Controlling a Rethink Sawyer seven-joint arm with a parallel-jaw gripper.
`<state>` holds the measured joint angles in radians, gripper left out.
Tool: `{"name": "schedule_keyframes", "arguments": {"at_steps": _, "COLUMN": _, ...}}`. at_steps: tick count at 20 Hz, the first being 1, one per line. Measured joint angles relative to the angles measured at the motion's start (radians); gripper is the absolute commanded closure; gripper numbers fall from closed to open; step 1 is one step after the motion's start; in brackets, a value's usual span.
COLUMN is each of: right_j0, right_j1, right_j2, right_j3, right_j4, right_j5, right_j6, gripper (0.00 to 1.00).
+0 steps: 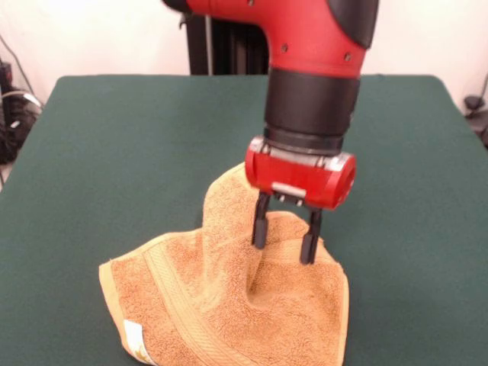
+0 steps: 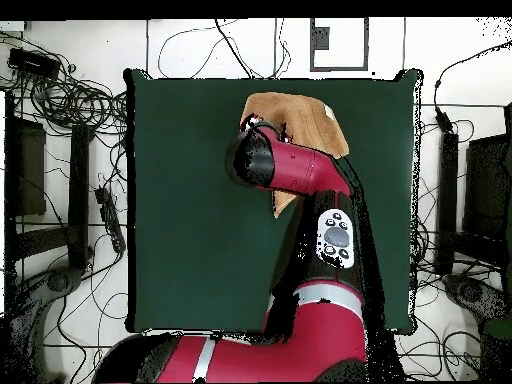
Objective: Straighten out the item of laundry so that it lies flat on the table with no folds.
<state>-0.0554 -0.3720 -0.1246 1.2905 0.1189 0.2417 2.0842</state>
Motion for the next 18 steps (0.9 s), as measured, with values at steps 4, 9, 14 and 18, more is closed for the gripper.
{"name": "schedule_keyframes", "arguments": {"at_steps": 4, "right_j0": 0.016, "right_j1": -0.05, "right_j2": 0.0, "right_j3": 0.046, "right_j4": 0.012, "right_j5": 0.0, "right_j6": 0.0, "gripper": 0.0}}
{"name": "schedule_keyframes", "arguments": {"at_steps": 9, "right_j0": 0.024, "right_j1": -0.104, "right_j2": 0.0, "right_j3": 0.084, "right_j4": 0.035, "right_j5": 0.0, "right_j6": 0.0, "gripper": 0.0}}
{"name": "schedule_keyframes", "arguments": {"at_steps": 14, "right_j0": 0.024, "right_j1": -0.115, "right_j2": 0.0, "right_j3": 0.086, "right_j4": 0.045, "right_j5": 0.0, "right_j6": 0.0, "gripper": 0.0}}
{"name": "schedule_keyframes", "arguments": {"at_steps": 18, "right_j0": 0.021, "right_j1": -0.114, "right_j2": 0.0, "right_j3": 0.086, "right_j4": 0.046, "right_j5": 0.0, "right_j6": 0.0, "gripper": 0.0}}
